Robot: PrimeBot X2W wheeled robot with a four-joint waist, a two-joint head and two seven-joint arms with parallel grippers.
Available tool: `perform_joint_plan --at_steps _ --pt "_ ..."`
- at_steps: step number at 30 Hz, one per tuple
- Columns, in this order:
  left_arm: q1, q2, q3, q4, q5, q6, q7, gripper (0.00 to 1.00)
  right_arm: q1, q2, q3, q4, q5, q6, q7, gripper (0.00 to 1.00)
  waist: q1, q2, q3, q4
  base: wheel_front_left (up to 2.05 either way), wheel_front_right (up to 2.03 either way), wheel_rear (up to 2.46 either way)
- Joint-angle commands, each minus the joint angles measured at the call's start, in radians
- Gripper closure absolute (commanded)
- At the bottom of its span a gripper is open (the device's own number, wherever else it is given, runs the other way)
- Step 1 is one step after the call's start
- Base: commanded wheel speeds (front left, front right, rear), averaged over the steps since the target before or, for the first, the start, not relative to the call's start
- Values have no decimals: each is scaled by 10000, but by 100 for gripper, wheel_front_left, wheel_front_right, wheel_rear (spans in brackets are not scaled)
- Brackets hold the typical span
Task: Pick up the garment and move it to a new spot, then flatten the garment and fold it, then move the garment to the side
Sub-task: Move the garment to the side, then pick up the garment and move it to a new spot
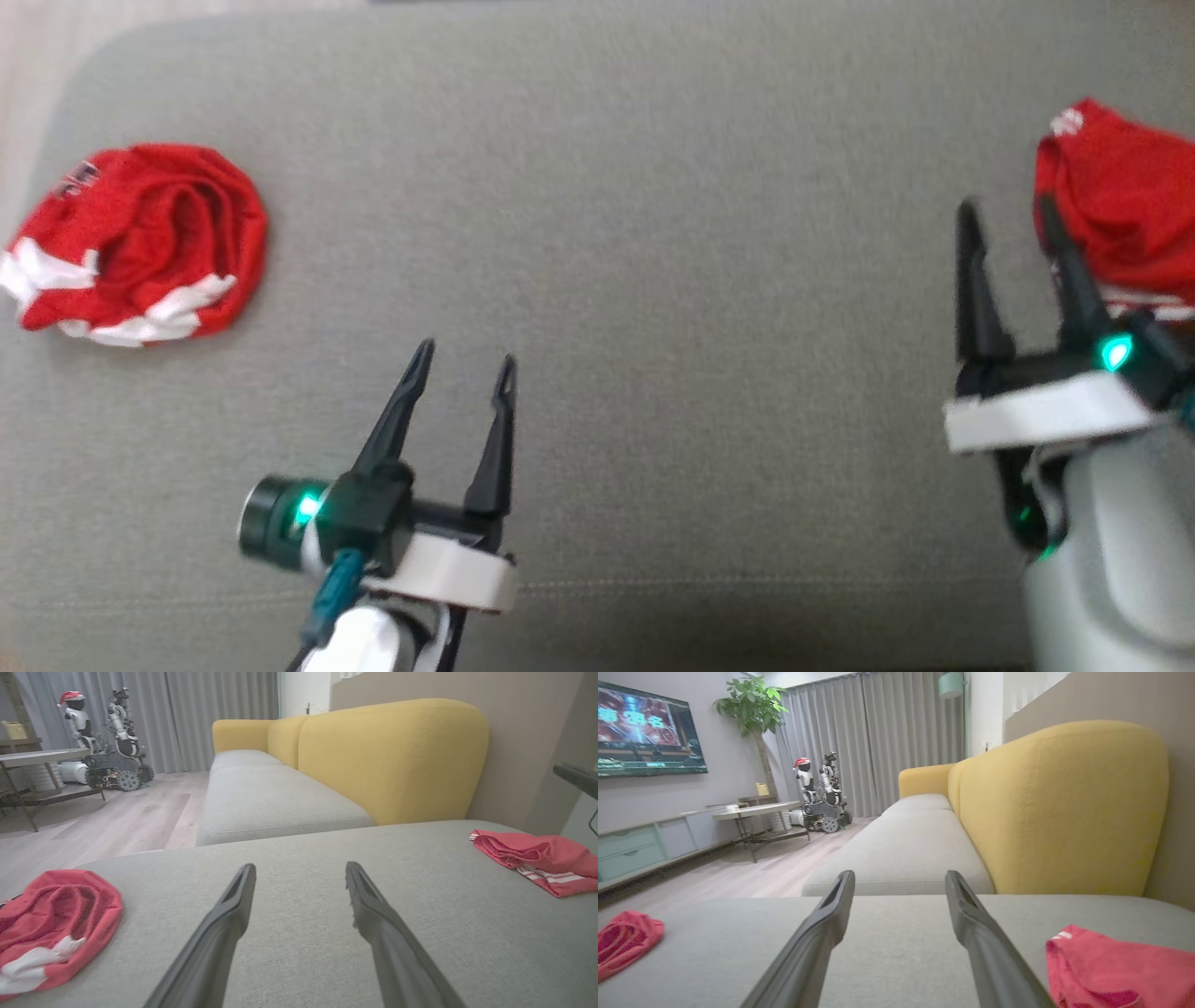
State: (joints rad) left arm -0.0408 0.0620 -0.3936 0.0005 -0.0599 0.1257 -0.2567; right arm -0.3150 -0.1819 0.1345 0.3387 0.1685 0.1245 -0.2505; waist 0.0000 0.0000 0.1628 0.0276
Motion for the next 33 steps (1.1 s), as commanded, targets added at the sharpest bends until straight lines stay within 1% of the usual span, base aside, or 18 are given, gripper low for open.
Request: perform_joint_plan --at_steps 1,5,9,13,15,19,26,33 --pt "-49 -1 448 -357 -70 65 -51 0 117 164 113 -666 92 62 -100 0 0 0 -515 295 0 0 0" --pt "413 -30 686 -542 -97 101 -51 0 1394 622 -188 -1829 -40 62 -108 0 0 0 -1005 482 0 0 0" --pt "925 -46 876 -638 -80 36 -51 0 2621 1011 -725 -2526 -75 62 -110 0 0 0 -1421 582 0 0 0" --pt "1264 8 969 -843 202 -70 -51 0 3519 1172 -764 -3140 -221 62 -111 0 0 0 -1604 588 0 0 0" --pt "1369 53 947 -907 357 -108 -51 0 3842 1193 -675 -3251 -343 62 -111 0 0 0 -1649 571 0 0 0" --pt "1522 90 902 -927 481 -137 -51 0 4191 1235 -679 -3072 -398 62 -111 0 0 0 -1734 498 0 0 0" --pt "1649 77 1027 -752 455 -40 -51 0 4247 1285 -629 -2990 -493 62 -112 0 0 0 -1857 378 0 0 0" --pt "1675 47 1110 -668 372 -71 -51 0 4284 1301 -648 -3004 -518 62 -112 0 0 0 -1907 374 0 0 0"
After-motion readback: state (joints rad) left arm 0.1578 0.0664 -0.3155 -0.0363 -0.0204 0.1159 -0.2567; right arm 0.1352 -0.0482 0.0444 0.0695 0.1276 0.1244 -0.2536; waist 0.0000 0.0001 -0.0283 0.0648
